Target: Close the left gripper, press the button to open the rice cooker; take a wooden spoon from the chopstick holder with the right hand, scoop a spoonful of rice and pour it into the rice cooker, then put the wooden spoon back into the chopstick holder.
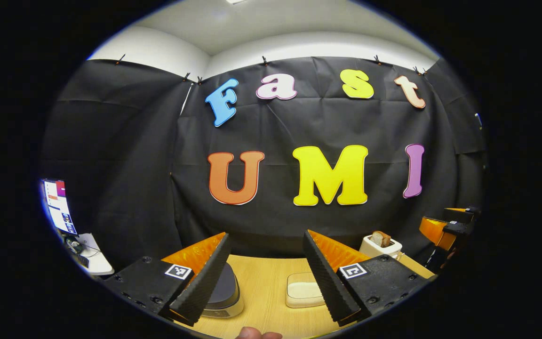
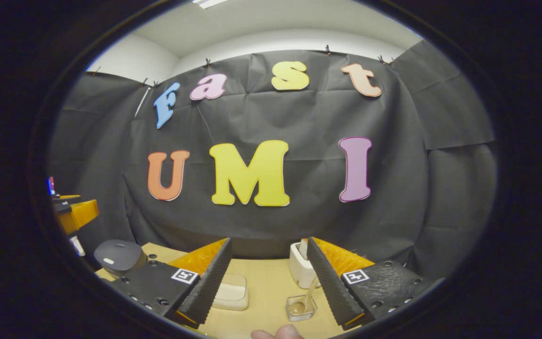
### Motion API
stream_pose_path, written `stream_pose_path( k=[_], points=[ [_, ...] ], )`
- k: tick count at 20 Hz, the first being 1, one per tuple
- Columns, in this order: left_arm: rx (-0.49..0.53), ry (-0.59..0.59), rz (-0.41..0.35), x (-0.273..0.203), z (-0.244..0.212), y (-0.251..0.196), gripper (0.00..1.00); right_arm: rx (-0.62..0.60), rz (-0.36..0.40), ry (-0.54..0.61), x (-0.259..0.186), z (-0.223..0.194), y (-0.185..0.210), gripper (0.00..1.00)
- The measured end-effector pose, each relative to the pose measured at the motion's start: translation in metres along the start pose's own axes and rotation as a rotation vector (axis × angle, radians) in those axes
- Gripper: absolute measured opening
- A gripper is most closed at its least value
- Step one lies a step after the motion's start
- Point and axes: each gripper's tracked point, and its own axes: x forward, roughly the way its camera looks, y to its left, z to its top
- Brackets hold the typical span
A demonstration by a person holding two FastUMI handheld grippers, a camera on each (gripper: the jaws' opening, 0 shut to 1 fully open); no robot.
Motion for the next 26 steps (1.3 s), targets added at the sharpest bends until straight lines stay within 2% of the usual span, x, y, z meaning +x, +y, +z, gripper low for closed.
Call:
stream_pose_path(
  k=[5,6,9,13,15,17,21,23,24,26],
  points=[
    [-0.005,0.035,0.057,0.000,-0.010,0.020,0.98,0.018,0.030,0.024,0.006,-0.010,0.009,0.94],
    [-0.005,0.052,0.084,0.000,-0.016,0.030,0.98,0.020,0.037,0.029,0.007,-0.013,0.011,0.96],
    [-0.015,0.106,0.150,0.000,-0.035,0.059,0.98,0.019,0.060,0.052,0.010,-0.022,0.016,0.95],
    [-0.032,0.257,0.210,0.003,-0.075,0.098,0.98,0.007,0.071,0.081,0.013,-0.032,0.015,0.95],
    [-0.047,0.338,0.220,0.006,-0.094,0.111,0.94,-0.008,0.069,0.081,0.016,-0.031,0.012,0.95],
    [-0.051,0.433,0.214,0.009,-0.117,0.121,0.90,-0.021,0.073,0.088,0.019,-0.034,0.011,0.96],
    [-0.103,0.643,0.221,0.007,-0.166,0.138,0.75,-0.031,0.061,0.110,0.022,-0.041,0.001,0.96],
    [-0.111,0.712,0.236,0.008,-0.179,0.149,0.67,-0.026,0.047,0.123,0.025,-0.046,-0.006,0.95],
    [-0.120,0.733,0.231,0.011,-0.186,0.152,0.61,-0.024,0.040,0.135,0.026,-0.051,-0.009,0.96],
    [-0.121,0.774,0.216,0.016,-0.198,0.157,0.55,-0.020,0.027,0.156,0.029,-0.057,-0.015,0.95]
  ],
)
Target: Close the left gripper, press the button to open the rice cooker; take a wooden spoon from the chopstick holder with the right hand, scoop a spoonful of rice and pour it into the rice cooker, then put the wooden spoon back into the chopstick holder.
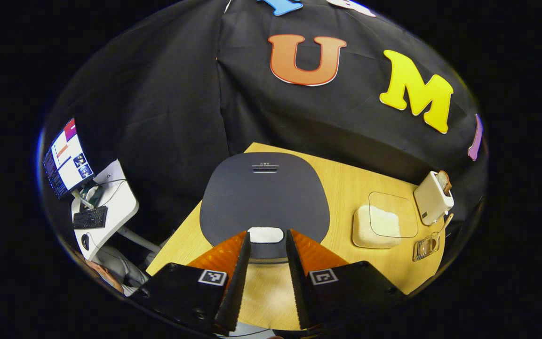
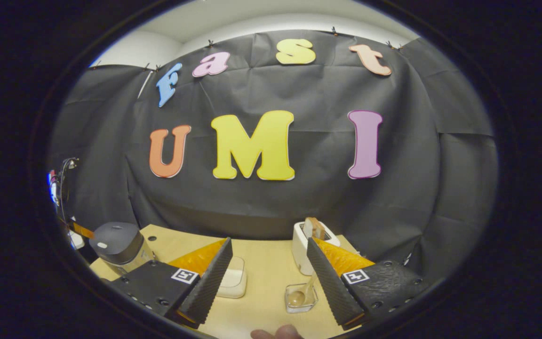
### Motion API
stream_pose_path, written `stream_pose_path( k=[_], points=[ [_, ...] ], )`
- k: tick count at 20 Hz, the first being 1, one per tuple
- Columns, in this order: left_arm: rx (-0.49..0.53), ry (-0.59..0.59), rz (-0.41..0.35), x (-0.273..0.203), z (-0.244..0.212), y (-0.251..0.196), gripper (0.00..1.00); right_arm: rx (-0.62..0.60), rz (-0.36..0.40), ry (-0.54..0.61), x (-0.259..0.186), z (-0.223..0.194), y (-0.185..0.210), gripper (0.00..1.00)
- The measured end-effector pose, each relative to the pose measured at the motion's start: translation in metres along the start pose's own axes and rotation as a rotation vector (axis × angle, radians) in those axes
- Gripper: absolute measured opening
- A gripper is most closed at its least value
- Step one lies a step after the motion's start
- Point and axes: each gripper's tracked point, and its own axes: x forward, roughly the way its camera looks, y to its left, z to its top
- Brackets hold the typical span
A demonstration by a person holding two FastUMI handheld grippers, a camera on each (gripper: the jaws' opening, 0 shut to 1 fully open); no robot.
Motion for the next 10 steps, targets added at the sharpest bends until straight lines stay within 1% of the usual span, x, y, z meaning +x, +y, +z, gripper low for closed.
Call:
stream_pose_path(
  k=[1,2,3,4,5,6,9,10],
  points=[
    [0.006,0.023,-0.005,0.006,-0.003,0.001,0.46,0.002,-0.005,0.006,0.001,-0.002,-0.003,0.96],
    [0.007,0.054,-0.016,0.012,-0.007,0.007,0.38,0.000,-0.010,0.009,0.002,-0.003,-0.004,0.95],
    [-0.004,0.081,-0.018,0.016,-0.012,0.009,0.34,-0.005,-0.013,0.013,0.004,-0.003,-0.006,0.95],
    [-0.012,0.101,-0.030,0.022,-0.014,0.009,0.27,-0.008,-0.017,0.019,0.004,-0.006,-0.008,0.96],
    [-0.012,0.117,-0.040,0.025,-0.015,0.007,0.24,-0.010,-0.023,0.025,0.006,-0.007,-0.011,0.96],
    [-0.007,0.127,-0.042,0.028,-0.014,0.004,0.18,-0.011,-0.030,0.030,0.005,-0.009,-0.014,0.95],
    [0.014,0.148,-0.034,0.038,-0.014,0.005,0.10,-0.012,-0.045,0.043,0.009,-0.010,-0.019,0.96],
    [0.016,0.141,-0.034,0.040,-0.010,0.004,0.06,-0.011,-0.048,0.048,0.010,-0.012,-0.020,0.96]
  ],
)
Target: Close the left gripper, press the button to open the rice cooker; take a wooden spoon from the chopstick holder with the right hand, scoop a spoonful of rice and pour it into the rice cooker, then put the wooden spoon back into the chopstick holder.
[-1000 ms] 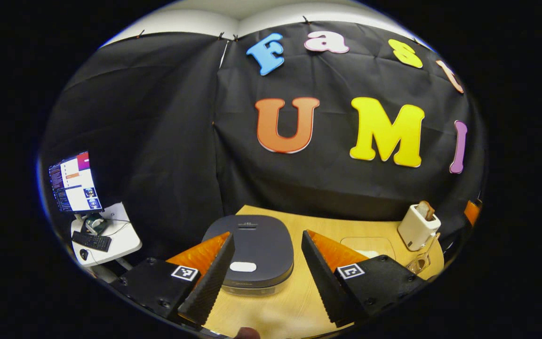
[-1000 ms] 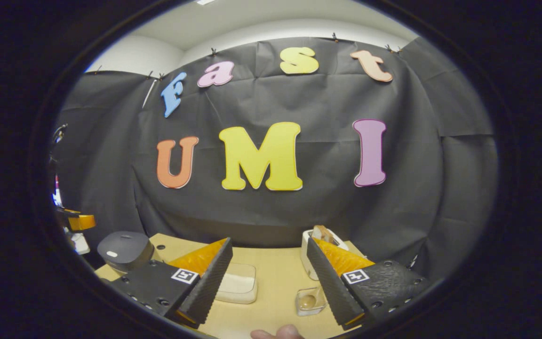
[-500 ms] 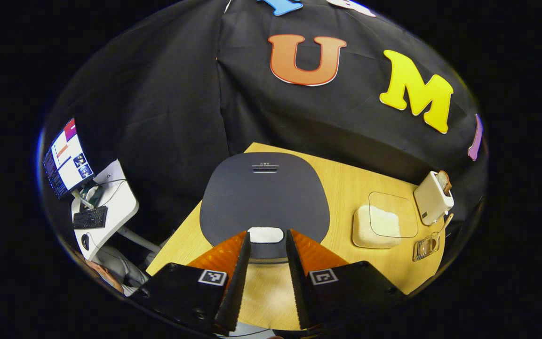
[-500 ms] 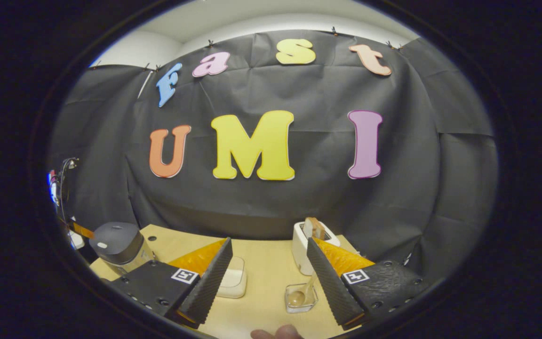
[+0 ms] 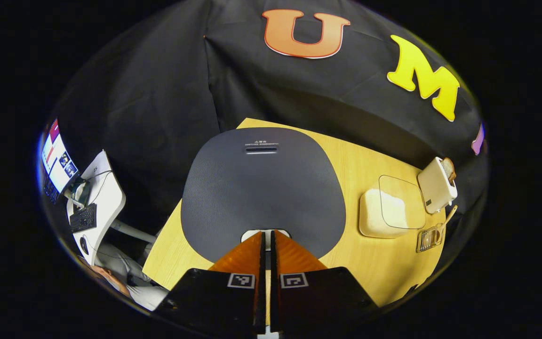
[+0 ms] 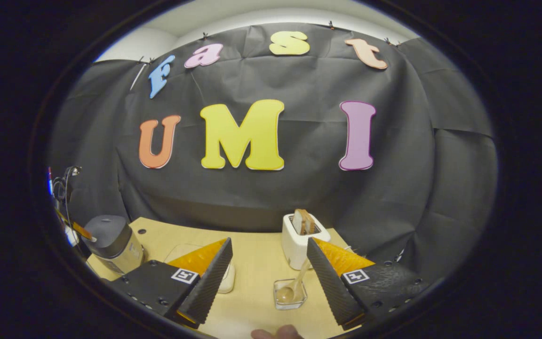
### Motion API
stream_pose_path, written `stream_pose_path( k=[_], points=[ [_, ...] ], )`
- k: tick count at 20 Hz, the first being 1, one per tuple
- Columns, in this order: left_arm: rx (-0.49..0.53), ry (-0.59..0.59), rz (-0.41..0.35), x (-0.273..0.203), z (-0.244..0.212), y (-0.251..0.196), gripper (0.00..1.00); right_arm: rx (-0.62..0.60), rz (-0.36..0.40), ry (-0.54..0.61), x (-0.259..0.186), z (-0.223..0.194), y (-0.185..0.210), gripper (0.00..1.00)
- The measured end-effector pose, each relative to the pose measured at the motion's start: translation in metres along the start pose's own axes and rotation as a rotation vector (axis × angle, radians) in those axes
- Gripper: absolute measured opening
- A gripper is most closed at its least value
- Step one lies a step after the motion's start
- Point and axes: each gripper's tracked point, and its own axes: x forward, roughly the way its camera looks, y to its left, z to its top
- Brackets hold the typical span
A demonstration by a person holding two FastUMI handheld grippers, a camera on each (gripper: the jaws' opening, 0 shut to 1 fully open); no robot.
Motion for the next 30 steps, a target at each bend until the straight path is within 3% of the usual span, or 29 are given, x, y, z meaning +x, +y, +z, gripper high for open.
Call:
stream_pose_path(
  k=[10,11,16,21,23,24,25,26,30],
  points=[
    [-0.081,0.012,-0.011,0.005,-0.007,0.002,0.03,0.023,-0.005,0.036,0.009,-0.011,0.004,0.95],
    [-0.097,-0.003,-0.013,0.006,-0.004,0.003,0.00,0.021,0.001,0.034,0.009,-0.010,0.006,0.95],
    [-0.086,-0.151,0.014,-0.021,0.026,0.001,0.06,-0.001,0.022,0.004,0.001,-0.002,0.012,0.95],
    [0.058,-0.472,0.091,-0.083,0.101,-0.010,0.51,-0.009,0.012,-0.005,-0.005,-0.001,0.003,0.95],
    [0.047,-0.524,0.078,-0.099,0.111,-0.021,0.88,-0.007,0.007,-0.016,-0.008,0.001,-0.002,0.95],
    [0.033,-0.529,0.082,-0.098,0.109,-0.023,1.00,-0.008,0.006,-0.020,-0.008,0.001,-0.005,0.95],
    [0.018,-0.533,0.091,-0.098,0.107,-0.021,0.96,-0.016,-0.003,-0.026,-0.007,0.001,-0.009,0.95],
    [-0.007,-0.539,0.090,-0.097,0.104,-0.020,1.00,-0.016,-0.008,-0.028,-0.006,-0.001,-0.013,0.97],
    [-0.061,-0.592,0.079,-0.109,0.095,-0.030,1.00,-0.012,-0.032,-0.014,-0.003,-0.010,-0.034,0.95]
  ],
)
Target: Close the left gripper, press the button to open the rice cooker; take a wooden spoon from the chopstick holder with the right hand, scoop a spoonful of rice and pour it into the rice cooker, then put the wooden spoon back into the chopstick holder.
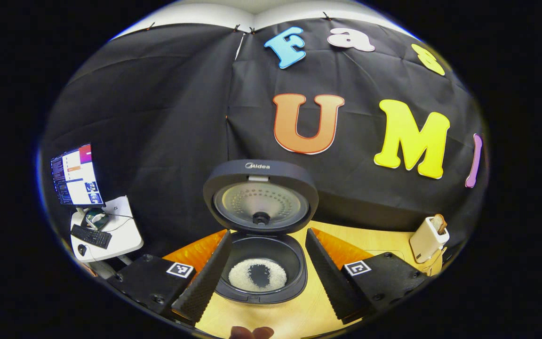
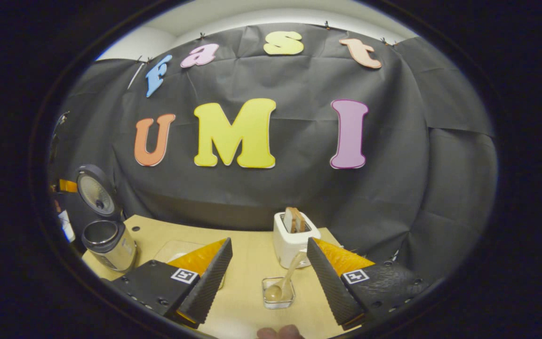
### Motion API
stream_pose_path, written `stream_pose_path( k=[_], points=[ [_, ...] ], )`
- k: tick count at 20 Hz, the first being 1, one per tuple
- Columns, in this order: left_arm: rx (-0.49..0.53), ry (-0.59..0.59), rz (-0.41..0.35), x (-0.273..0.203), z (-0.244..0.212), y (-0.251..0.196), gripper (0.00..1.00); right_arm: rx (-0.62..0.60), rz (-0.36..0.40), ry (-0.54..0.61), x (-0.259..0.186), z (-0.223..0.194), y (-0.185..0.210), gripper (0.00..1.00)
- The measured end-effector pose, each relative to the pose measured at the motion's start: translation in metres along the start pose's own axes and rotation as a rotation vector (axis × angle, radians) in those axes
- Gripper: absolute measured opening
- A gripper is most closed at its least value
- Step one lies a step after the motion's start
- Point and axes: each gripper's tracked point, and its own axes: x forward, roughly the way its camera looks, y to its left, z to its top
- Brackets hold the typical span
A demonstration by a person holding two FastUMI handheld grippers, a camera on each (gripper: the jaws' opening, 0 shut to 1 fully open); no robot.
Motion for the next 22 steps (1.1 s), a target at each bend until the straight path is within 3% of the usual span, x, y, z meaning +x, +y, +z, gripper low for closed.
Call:
stream_pose_path(
  k=[10,22],
  points=[
    [0.070,-0.072,-0.081,-0.044,-0.008,-0.058,1.00,0.027,0.038,0.151,0.033,-0.050,-0.029,0.95],
    [0.093,-0.086,-0.106,-0.050,-0.001,-0.103,0.99,0.074,0.140,0.383,0.152,-0.142,-0.038,0.96]
  ],
)
